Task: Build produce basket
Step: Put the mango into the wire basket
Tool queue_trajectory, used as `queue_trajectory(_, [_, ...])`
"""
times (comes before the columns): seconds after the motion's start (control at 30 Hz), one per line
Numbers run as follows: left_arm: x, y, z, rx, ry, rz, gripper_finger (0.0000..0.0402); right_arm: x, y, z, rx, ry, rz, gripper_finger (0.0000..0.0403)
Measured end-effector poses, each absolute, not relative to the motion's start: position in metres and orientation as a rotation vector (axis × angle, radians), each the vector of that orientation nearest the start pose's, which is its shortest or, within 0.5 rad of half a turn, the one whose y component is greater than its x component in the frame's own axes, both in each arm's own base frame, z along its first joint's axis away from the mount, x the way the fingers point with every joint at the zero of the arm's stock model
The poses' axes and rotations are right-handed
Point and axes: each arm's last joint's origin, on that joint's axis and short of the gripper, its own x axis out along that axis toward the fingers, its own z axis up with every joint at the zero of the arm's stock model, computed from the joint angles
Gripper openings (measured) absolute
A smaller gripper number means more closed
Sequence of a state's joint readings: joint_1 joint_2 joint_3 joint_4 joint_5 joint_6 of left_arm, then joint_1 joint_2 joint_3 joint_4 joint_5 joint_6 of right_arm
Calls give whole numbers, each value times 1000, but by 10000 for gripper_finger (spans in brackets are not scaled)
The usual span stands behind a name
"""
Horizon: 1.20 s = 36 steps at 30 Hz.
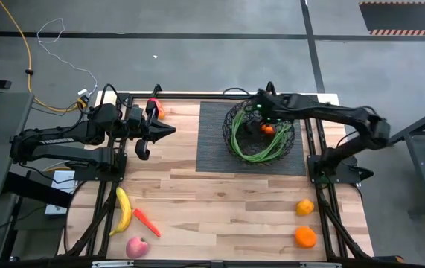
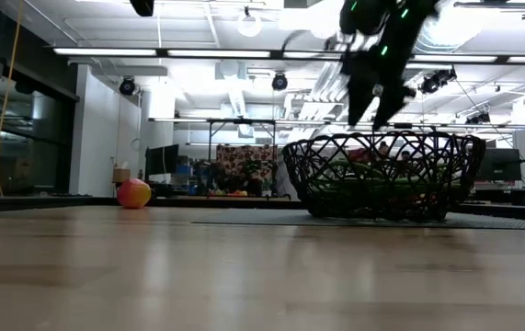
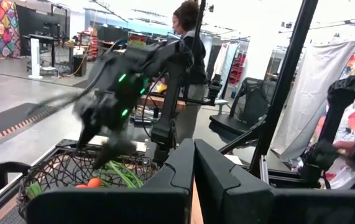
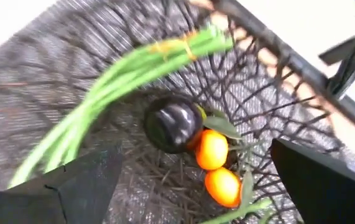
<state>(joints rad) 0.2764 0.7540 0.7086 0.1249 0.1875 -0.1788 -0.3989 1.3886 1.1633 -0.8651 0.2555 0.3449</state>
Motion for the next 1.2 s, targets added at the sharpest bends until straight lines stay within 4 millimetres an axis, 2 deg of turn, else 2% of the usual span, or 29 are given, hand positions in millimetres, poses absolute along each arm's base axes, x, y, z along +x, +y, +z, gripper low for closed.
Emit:
queue_trajectory(0.17, [166, 41, 341, -161, -85, 82, 0, 223, -84, 321, 297, 831, -682, 399])
queue_trajectory(0.23, [166, 41, 341, -161, -85, 82, 0, 217, -73, 328, 283, 743, -629, 399])
queue_trajectory(0.3, [166, 41, 341, -161, -85, 82, 0, 209, -63, 325, 298, 648, -549, 399])
queue_trajectory(0.47, [166, 42, 341, -172, -87, 102, 0, 197, -43, 302, 416, 378, -336, 399])
queue_trajectory(0.57, [166, 43, 341, -174, -90, 125, 0, 196, -36, 306, 384, 168, -213, 399])
queue_trajectory(0.67, [166, 43, 340, -167, -88, 127, 0, 198, -32, 315, 294, 50, -163, 399])
queue_trajectory(0.83, [166, 43, 340, -165, -78, 128, 0, 200, -31, 337, 202, 17, -163, 399])
queue_trajectory(1.0, [166, 43, 339, -147, -73, 129, 0, 200, -31, 345, 147, 35, -150, 389])
queue_trajectory(1.1, [166, 43, 339, -130, -71, 129, 0, 200, -30, 344, 146, 46, -117, 357])
queue_trajectory(1.2, [166, 43, 339, -123, -70, 129, 0, 200, -30, 342, 157, 62, -93, 298])
